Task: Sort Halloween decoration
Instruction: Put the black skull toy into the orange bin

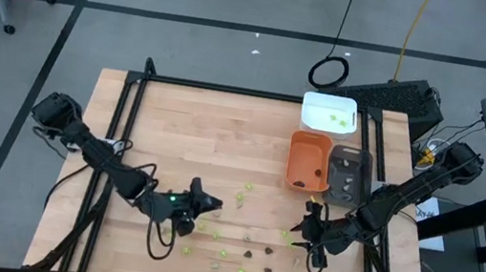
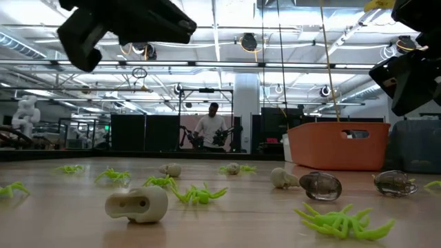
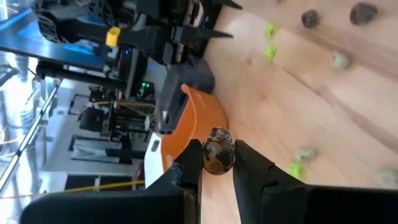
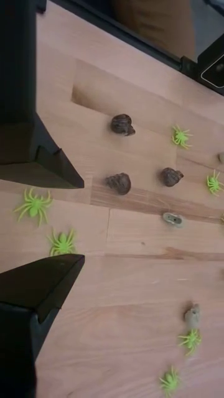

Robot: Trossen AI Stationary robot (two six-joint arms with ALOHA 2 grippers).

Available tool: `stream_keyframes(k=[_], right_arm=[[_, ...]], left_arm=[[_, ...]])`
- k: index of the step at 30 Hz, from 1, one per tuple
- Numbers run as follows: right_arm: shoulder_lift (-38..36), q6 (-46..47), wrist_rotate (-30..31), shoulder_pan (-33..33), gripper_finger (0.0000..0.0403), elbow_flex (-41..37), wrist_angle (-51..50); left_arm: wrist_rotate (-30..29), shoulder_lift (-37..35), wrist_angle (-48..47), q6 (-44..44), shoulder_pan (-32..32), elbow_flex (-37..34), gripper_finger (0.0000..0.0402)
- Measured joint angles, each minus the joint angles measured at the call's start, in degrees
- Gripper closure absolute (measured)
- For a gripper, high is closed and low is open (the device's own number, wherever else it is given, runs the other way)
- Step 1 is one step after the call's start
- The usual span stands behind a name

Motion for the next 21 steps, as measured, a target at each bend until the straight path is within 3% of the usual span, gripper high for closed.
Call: stream_keyframes(k=[7, 15, 21], right_arm=[[0.0, -2.23, 3.46, 0.0, 0.0236, 0.02, -0.02], [-0.2, -9.27, 16.22, 0.02, 0.0236, 0.0, 1.95], [-0.44, -15.65, 16.26, 0.3, 0.0236, 0.02, 6.67]], left_arm=[[7.56, 0.0, 9.36, -5.59, 4.06, 0.01, 0.0352], [13.09, 0.35, 21.45, -12.31, 10.35, 0.05, 0.0352], [14.66, 0.4, 23.09, -23.09, 17.3, 2.37, 0.0352]])
